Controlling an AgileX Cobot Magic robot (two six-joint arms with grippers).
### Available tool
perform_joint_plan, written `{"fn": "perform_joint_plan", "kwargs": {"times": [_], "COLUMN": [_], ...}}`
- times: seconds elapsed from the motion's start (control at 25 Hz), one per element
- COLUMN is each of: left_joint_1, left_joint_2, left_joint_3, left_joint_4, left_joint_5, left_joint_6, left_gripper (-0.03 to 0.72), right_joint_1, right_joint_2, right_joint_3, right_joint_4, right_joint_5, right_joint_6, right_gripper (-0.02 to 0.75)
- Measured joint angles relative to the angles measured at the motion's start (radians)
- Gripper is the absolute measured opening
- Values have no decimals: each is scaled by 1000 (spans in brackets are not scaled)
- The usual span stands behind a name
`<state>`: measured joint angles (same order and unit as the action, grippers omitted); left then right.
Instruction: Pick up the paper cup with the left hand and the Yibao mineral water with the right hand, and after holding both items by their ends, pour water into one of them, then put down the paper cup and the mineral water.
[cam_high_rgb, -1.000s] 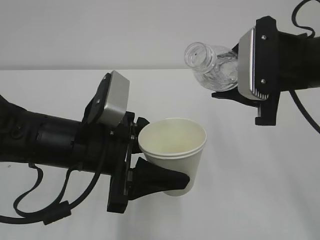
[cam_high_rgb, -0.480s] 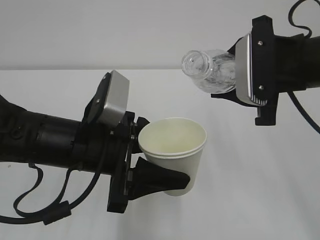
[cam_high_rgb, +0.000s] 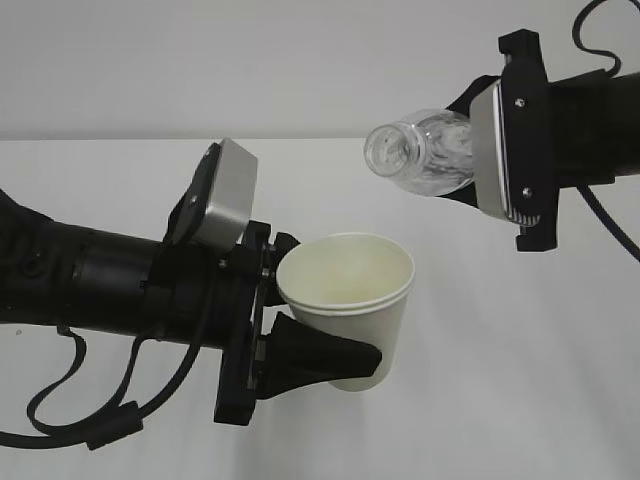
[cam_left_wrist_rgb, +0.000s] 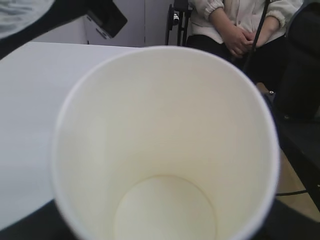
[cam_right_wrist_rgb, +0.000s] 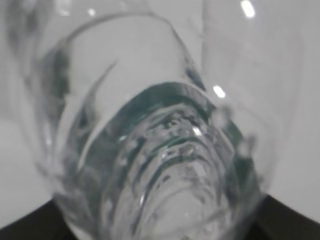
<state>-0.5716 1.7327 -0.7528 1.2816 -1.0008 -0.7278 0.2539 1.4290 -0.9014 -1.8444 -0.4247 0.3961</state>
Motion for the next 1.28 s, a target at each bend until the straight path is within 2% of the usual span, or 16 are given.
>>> {"fn": "perform_joint_plan", "kwargs": {"times": [1.28], "left_joint_1": [0], "left_joint_2": [0], "left_joint_3": [0], "left_joint_4": [-26], "left_joint_5": [-6], "left_joint_6": [0], "left_gripper": [448], "right_joint_1": [0], "right_joint_2": [0], "right_joint_3": [0], "right_joint_4": [0], "right_joint_5": [1], "right_joint_6": [-207], "right_gripper": [435]}}
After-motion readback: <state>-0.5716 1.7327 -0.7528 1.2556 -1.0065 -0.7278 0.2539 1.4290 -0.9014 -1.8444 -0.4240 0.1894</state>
